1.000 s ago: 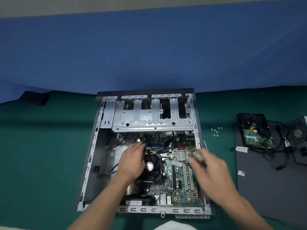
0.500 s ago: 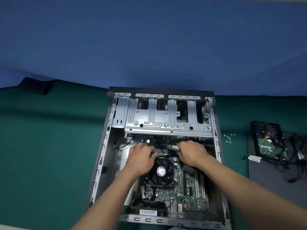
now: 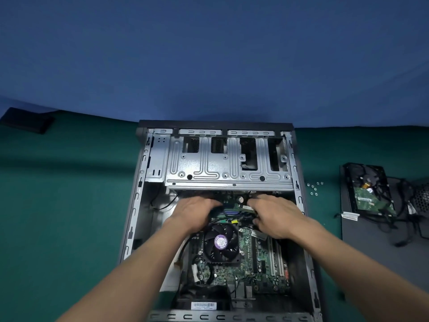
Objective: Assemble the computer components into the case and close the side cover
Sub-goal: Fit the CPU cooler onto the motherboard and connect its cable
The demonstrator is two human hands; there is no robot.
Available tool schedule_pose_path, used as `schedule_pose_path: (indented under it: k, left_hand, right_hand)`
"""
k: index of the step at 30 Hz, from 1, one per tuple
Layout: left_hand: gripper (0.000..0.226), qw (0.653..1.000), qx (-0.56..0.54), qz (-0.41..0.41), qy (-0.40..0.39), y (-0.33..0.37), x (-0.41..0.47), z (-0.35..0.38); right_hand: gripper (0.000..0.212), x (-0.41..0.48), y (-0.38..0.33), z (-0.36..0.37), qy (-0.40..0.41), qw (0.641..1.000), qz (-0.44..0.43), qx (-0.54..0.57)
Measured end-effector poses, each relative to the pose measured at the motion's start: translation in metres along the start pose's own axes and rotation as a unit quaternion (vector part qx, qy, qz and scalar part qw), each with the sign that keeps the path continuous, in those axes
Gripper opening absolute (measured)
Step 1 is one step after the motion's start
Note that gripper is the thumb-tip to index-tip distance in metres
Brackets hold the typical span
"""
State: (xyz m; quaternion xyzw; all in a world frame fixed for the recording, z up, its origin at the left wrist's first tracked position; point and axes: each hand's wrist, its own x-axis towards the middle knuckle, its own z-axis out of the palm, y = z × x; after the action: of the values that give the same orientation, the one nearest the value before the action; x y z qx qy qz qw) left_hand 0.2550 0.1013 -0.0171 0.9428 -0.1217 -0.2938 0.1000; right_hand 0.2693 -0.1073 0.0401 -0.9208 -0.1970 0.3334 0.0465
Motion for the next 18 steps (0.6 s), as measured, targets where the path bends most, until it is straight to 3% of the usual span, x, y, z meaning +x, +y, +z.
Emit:
schedule_pose_path:
  k: [5,10,12,14,16,18]
  left_hand:
    - [0.032,0.999,0.021,-0.020,-0.037,0.006,0.010,-0.007]
    - [0.017,0.992,-0.031,-0.118,0.009,0.014,0.007,-0.011]
    - [0.031,0.965,-0.125,-0.217,0.071,0.010,0.002,-0.012]
    - [0.034,0.913,-0.222,-0.310,0.146,0.006,-0.004,-0.011]
    - [0.037,0.885,-0.250,-0.335,0.204,0.006,-0.011,-0.008]
    - [0.037,0.876,-0.254,-0.327,0.248,0.011,-0.019,-0.004]
  right_hand:
    - [0.041,-0.005,-0.007,0.009,0.012,1.000,0.023,0.005]
    - [0.052,0.007,-0.014,0.016,-0.004,0.972,0.110,0.208]
    - [0.051,0.010,-0.020,0.025,0.039,0.976,0.150,0.152]
    - [0.033,0.011,-0.022,0.031,0.081,0.975,0.186,0.085]
    - [0.013,0.011,-0.021,0.029,0.079,0.971,0.214,0.065]
    - [0.007,0.012,-0.016,0.025,0.060,0.971,0.225,0.051]
